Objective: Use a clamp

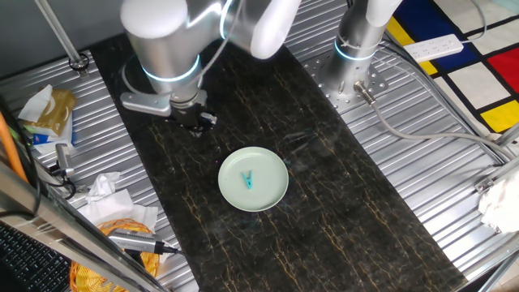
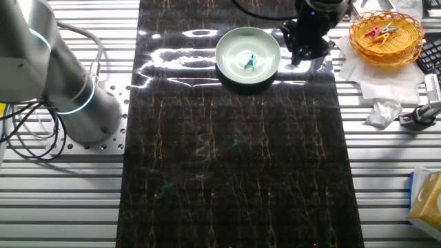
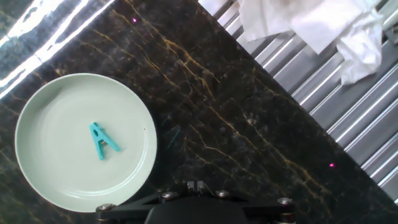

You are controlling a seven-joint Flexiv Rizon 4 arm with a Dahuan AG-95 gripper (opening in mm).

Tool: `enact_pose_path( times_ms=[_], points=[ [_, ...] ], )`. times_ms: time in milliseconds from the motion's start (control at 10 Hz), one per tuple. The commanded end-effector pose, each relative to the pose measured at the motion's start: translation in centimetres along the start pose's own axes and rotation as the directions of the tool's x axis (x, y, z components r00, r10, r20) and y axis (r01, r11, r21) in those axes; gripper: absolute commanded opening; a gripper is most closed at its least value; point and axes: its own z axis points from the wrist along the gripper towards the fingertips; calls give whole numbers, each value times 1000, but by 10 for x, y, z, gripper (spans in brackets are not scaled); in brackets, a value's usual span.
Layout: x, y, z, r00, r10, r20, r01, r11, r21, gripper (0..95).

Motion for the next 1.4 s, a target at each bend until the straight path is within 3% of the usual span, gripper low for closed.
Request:
enact_pose_path(
  times_ms=[100,200,400,600,1100,1400],
  points=[
    [1,0,0,999,-33,14,33,999,-7,0],
    [1,0,0,1000,-26,4,26,1000,-3,0],
    [1,0,0,999,-45,19,45,999,-3,0],
    [1,0,0,999,-36,-4,36,999,6,0],
    [1,0,0,1000,-21,-19,21,1000,15,0],
    [1,0,0,995,-90,-29,91,995,26,0]
  ],
)
